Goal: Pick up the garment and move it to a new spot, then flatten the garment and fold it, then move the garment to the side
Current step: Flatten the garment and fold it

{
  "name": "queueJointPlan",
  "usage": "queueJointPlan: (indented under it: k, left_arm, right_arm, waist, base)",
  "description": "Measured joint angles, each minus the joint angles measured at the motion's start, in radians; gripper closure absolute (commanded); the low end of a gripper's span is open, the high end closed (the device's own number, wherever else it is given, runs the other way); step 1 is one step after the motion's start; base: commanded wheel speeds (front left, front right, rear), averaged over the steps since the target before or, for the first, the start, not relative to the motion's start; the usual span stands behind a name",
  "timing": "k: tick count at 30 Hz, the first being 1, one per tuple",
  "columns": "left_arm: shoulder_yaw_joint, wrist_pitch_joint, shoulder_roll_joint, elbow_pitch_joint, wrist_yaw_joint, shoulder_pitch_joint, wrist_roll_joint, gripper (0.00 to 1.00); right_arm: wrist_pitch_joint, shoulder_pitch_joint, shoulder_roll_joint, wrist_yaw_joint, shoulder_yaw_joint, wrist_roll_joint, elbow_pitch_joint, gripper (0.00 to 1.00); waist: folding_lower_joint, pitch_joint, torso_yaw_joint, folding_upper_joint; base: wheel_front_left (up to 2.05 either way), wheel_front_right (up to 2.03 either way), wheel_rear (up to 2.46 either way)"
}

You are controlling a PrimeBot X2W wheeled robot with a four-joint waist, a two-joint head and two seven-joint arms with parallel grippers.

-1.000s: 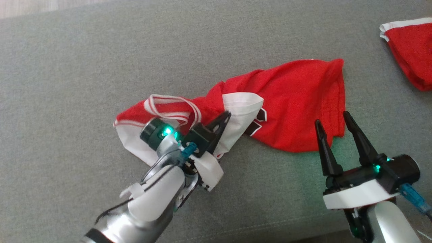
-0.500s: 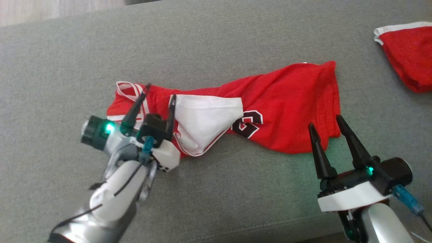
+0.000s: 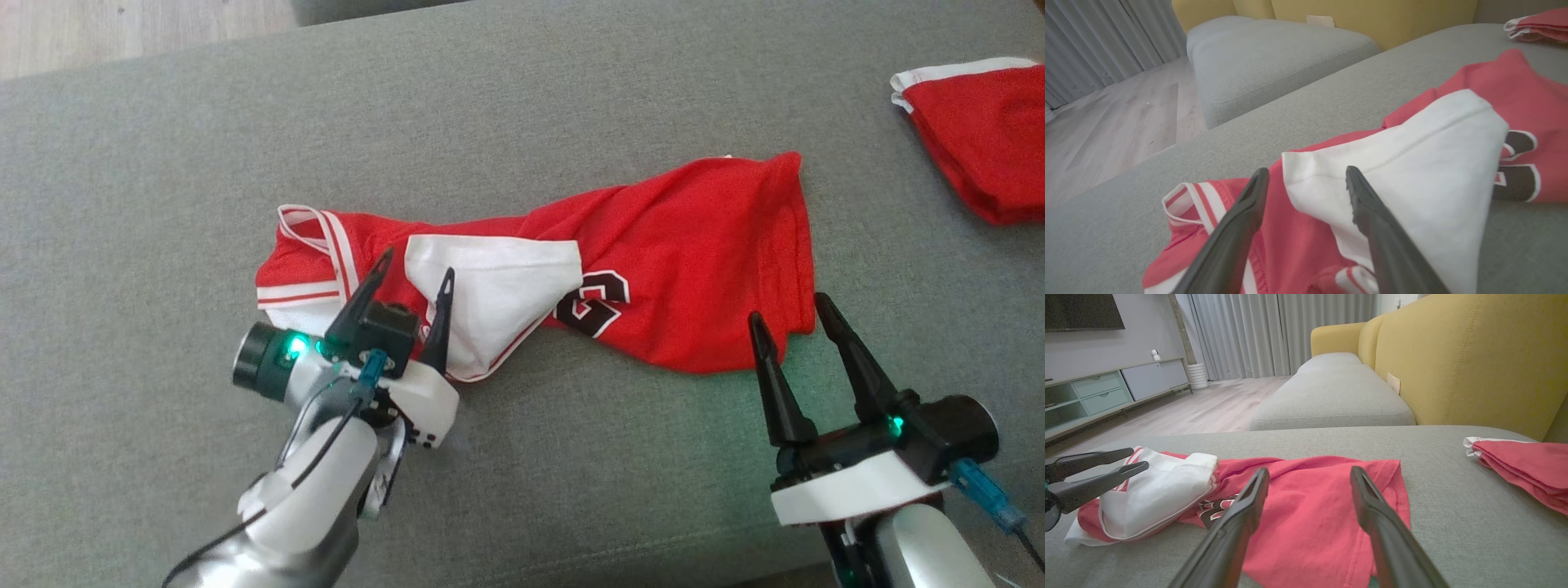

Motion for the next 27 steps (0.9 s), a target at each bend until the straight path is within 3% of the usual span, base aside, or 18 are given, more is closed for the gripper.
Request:
queueJointPlan:
  k: [13,14,16,27]
  left_arm:
    - [-0.002,0.052,-0.004,0.107,-0.05,-0.086,-0.033,0.0]
    - [-0.001,0.055,-0.006,0.113,-0.058,-0.092,-0.038,0.12]
    - [-0.003,0.056,-0.007,0.122,-0.068,-0.102,-0.042,1.0]
    - [-0.058,0.022,0.0,0.067,-0.038,-0.098,0.015,1.0]
  right_arm:
    - [0.0,-0.002,-0.001,0.0,0.003,0.0,0.0,0.0]
    - [0.0,-0.002,0.0,0.0,0.003,0.0,0.0,0.0]
    - [0.0,-0.003,0.0,0.0,0.003,0.0,0.0,0.0]
    - [0.0,-0.004,0.0,0.0,-0.001,0.0,0.005,0.0]
  waist:
    - [0.0,0.022,-0.011,0.0]
    - [0.0,0.025,-0.012,0.0]
    - [0.0,0.029,-0.014,0.0]
    - [0.0,-0.001,-0.004,0.0]
  base:
    - [0.0,0.0,0.0]
    - [0.0,0.0,0.0]
    - [0.0,0.0,0.0]
    - [0.0,0.0,0.0]
